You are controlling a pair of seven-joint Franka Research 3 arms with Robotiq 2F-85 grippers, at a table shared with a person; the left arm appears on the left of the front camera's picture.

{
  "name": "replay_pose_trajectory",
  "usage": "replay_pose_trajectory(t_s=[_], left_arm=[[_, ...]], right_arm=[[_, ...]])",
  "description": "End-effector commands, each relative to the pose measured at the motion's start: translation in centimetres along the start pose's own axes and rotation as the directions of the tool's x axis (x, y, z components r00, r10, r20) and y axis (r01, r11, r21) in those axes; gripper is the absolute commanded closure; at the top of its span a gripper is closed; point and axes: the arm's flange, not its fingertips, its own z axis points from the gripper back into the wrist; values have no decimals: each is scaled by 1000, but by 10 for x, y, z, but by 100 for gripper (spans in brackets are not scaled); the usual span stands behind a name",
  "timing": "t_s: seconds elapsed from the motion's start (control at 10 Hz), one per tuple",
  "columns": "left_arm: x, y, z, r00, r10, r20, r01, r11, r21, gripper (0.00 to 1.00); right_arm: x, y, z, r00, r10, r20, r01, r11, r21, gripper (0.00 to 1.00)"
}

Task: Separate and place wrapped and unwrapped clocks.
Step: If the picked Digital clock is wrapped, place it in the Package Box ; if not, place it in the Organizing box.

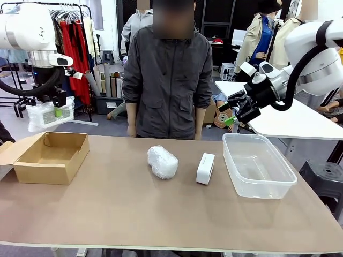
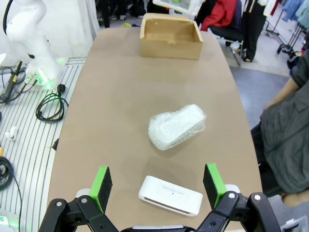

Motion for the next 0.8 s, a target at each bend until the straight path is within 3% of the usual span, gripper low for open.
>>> replay_pose_trajectory(t_s=[0.0, 0.3, 0.7], left_arm=[[-3, -2, 0, 975, 222, 11, -222, 975, 6, 100], [-22, -14, -41, 909, 416, -22, -417, 907, -60, 100], [-32, -7, -82, 924, 358, 137, -368, 928, 55, 100]], right_arm=[[1, 1, 1, 1000, 6, -5, -6, 1000, 5, 0], [1, 1, 1, 1000, 6, -5, -6, 1000, 5, 0], [1, 1, 1, 1000, 6, -5, -6, 1000, 5, 0]])
